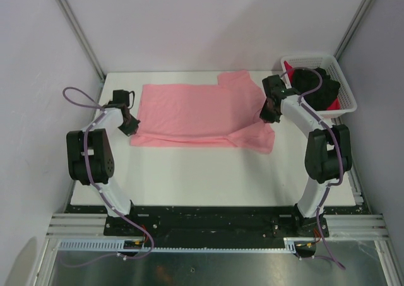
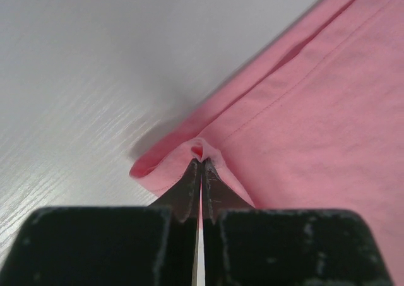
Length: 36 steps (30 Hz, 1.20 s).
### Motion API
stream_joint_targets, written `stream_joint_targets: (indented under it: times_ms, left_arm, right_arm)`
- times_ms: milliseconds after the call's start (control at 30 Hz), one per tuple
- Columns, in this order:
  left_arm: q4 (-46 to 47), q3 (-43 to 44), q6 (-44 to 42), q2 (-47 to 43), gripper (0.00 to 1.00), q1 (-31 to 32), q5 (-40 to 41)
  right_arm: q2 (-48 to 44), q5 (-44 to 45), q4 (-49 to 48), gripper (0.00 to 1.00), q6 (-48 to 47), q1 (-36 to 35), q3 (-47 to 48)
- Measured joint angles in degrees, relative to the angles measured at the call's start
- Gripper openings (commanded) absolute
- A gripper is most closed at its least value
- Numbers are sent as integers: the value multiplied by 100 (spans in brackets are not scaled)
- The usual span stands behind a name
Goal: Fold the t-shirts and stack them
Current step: Fold the flattened tshirt in 1/3 of the way
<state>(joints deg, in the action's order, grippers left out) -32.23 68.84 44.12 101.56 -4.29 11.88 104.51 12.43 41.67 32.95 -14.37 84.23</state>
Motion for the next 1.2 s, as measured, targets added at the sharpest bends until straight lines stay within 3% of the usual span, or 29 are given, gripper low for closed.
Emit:
stream_joint_targets:
  times_ms: [600, 1200]
  left_arm:
    - [-4, 181, -4, 0, 0, 0, -4]
    - [-4, 339, -11, 26, 0, 0, -4]
  right_arm:
    - [-2, -131, -153, 0, -90, 201, 31]
    - [352, -203, -256, 0, -201, 212, 638]
